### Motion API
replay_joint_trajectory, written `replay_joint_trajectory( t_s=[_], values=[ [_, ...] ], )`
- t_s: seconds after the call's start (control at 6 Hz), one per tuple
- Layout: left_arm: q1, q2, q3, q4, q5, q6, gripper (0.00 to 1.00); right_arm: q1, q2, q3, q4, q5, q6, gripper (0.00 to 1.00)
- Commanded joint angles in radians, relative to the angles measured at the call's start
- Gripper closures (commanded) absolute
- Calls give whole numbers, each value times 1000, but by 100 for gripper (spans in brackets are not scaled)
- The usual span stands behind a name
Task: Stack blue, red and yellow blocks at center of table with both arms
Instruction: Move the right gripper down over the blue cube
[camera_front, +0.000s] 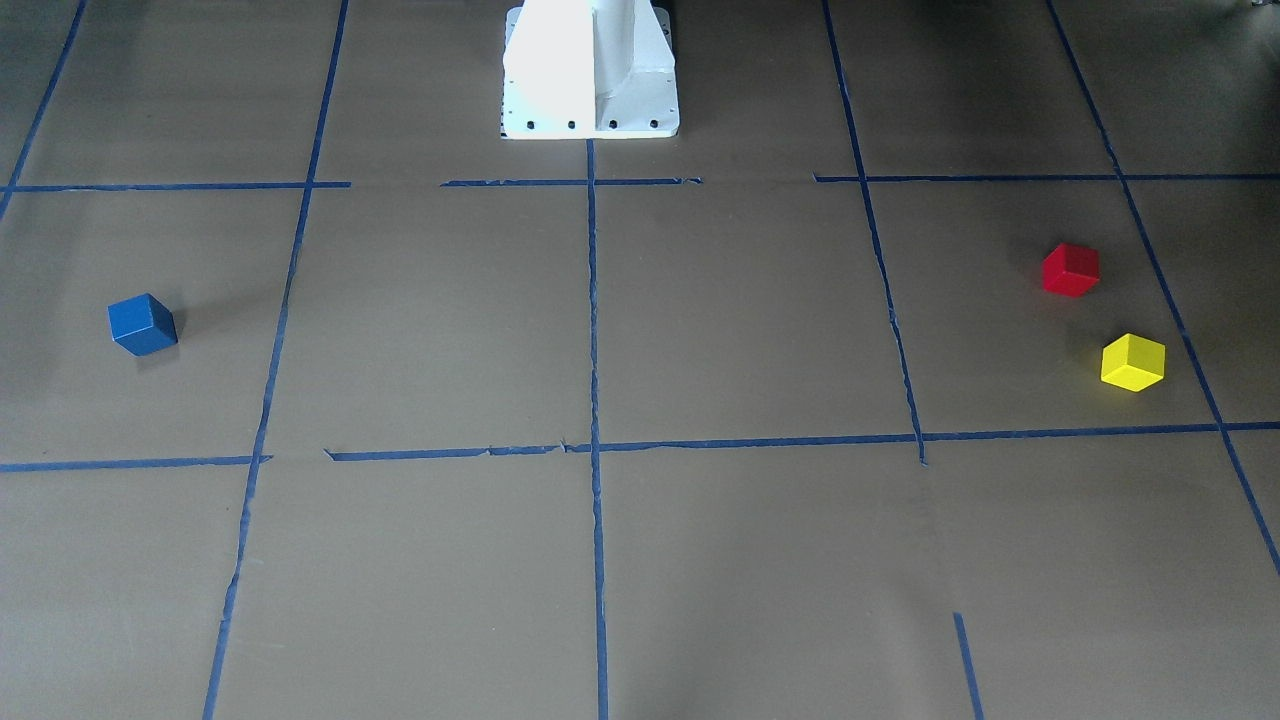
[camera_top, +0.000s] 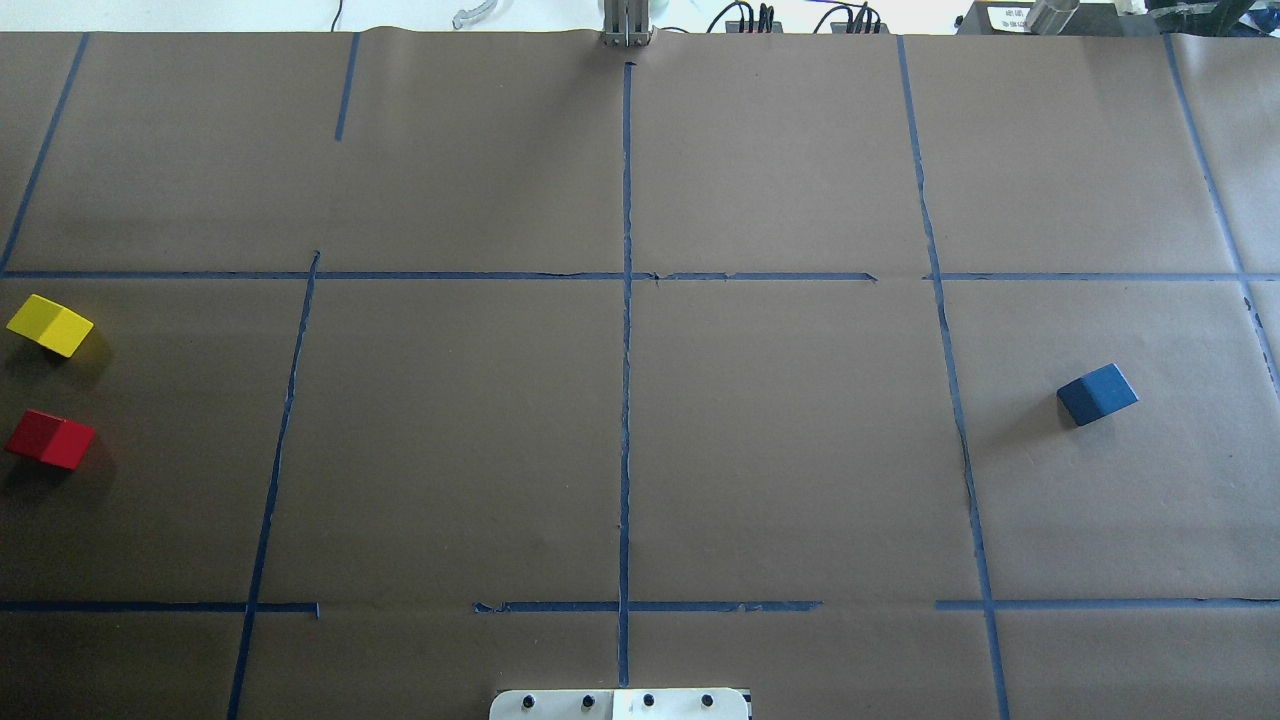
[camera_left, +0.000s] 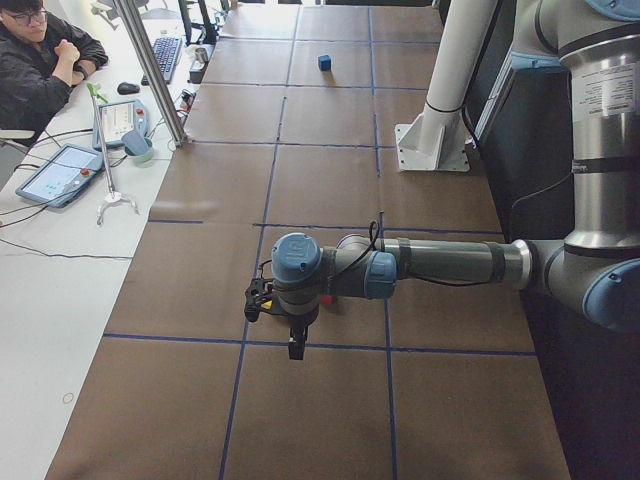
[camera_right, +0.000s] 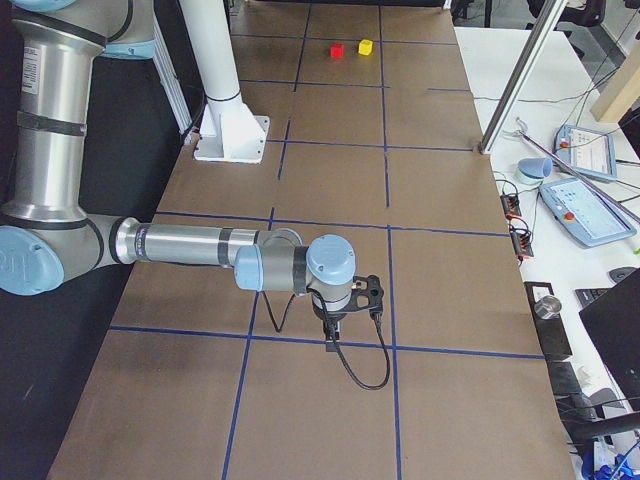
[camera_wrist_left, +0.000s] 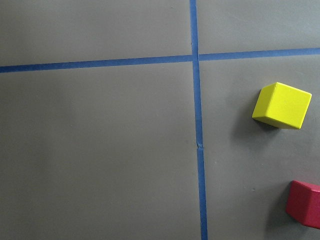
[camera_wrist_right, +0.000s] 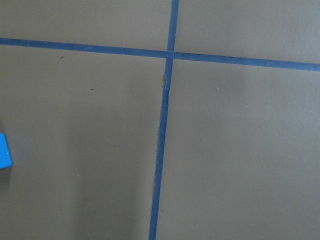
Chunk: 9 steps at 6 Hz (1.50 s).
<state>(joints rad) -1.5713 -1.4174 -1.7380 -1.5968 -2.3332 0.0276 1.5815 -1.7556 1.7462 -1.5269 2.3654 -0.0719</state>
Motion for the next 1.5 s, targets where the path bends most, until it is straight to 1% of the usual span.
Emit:
replay_joint_trajectory(
  t_s=[0.0, 0.17, 0.33, 0.5, 0.67, 0.83, 1.0, 1.17, 1.33],
  values=[
    [16, 0, 0, 0, 0, 0, 0, -1, 25, 1, 1, 0, 0, 0],
    [17, 0, 0, 0, 0, 0, 0, -24, 53, 1, 10, 0, -3, 0],
    [19, 0, 0, 0, -2, 0, 0, -70, 76, -1, 75, 3, 4, 0],
    [22, 0, 0, 0, -20, 0, 0, -153, 165, -5, 83, -5, 149, 0],
    [22, -1, 5, 0, -69, 0, 0, -261, 226, 1, 88, -5, 225, 0],
    [22, -2, 5, -2, -74, 0, 0, -306, 234, 1, 103, -30, 272, 0],
    [23, -2, 5, 0, -75, 0, 0, -343, 194, -5, 245, -37, 367, 0],
    [23, -3, 5, -2, -75, 0, 0, -410, 170, -5, 380, -76, 496, 0],
    [23, -3, 5, 0, -75, 0, 0, -498, 145, -5, 480, -147, 615, 0]
  ],
)
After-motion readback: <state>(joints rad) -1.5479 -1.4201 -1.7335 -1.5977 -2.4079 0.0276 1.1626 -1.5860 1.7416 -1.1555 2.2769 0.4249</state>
